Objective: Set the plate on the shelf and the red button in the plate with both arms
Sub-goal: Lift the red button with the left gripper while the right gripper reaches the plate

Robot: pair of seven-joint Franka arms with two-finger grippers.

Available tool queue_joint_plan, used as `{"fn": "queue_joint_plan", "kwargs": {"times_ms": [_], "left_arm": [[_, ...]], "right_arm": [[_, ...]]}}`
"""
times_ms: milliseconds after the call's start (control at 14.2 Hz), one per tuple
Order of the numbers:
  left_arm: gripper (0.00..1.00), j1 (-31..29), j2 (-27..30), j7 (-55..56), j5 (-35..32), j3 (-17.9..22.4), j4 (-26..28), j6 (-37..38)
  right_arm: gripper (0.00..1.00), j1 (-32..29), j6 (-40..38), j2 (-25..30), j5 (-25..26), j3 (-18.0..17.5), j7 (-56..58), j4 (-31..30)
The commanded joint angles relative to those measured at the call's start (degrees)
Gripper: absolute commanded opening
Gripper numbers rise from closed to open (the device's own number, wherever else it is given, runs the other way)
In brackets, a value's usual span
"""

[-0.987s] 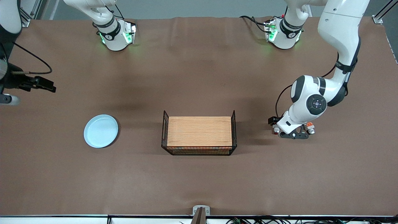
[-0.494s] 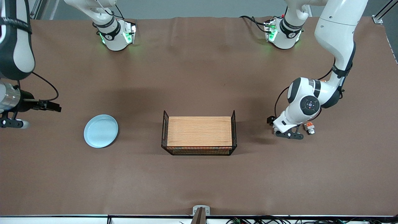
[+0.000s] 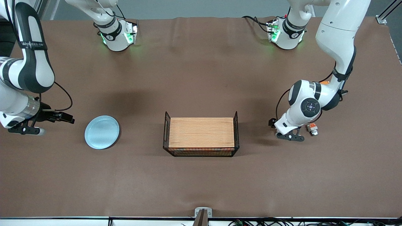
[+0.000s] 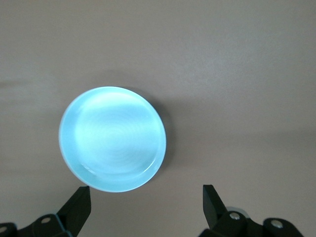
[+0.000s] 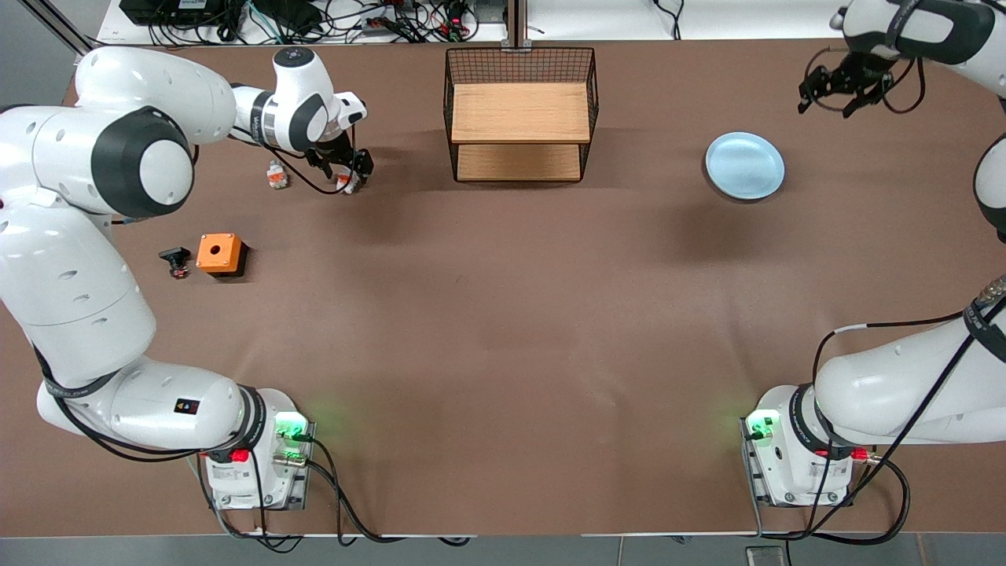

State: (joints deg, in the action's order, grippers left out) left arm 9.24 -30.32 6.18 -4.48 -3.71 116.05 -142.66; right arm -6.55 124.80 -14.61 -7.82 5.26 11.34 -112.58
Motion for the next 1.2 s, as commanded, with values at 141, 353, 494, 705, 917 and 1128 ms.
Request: {"fn": "queue_joint_plan", "kwargs": {"times_ms": [141,353,494,705,917,1128], "left_arm": [[0.62,0.0,0.1,0.1,-1.0,-0.2,0.3,-1.0],[0.48,0.0,0.2,0.1,-1.0,-0.2,0.5,-1.0],[0.38,0.0,0.3,0.2,-1.0,-0.2,0.5,-1.0],[0.31,-0.3,1.0,0.1,-0.9,-0.2,0.5,-0.4],[0.29,-0.6,3.1,0.1,-0.9,-0.2,0.3,0.4],[0.29,-0.7,5.3,-0.4,-0.3,-0.2,-2.0,7.1]], "right_arm": [[1.0,-3.8,7.0,-8.3,-5.1,-0.6,7.8,0.3],[1.0,-3.6,9.6,-11.8,-5.3,-0.8,7.8,1.0],[1.0,-3.4,9.8,-13.9,-6.2,-0.9,7.8,1.7],[1.0,-3.1,10.8,-15.2,-8.5,-1.1,7.8,1.7],[1.0,-3.3,11.2,-16.2,-8.8,-1.8,7.8,1.7],[0.99,-3.3,11.8,-16.9,-9.6,-2.4,8.5,1.7]]}}
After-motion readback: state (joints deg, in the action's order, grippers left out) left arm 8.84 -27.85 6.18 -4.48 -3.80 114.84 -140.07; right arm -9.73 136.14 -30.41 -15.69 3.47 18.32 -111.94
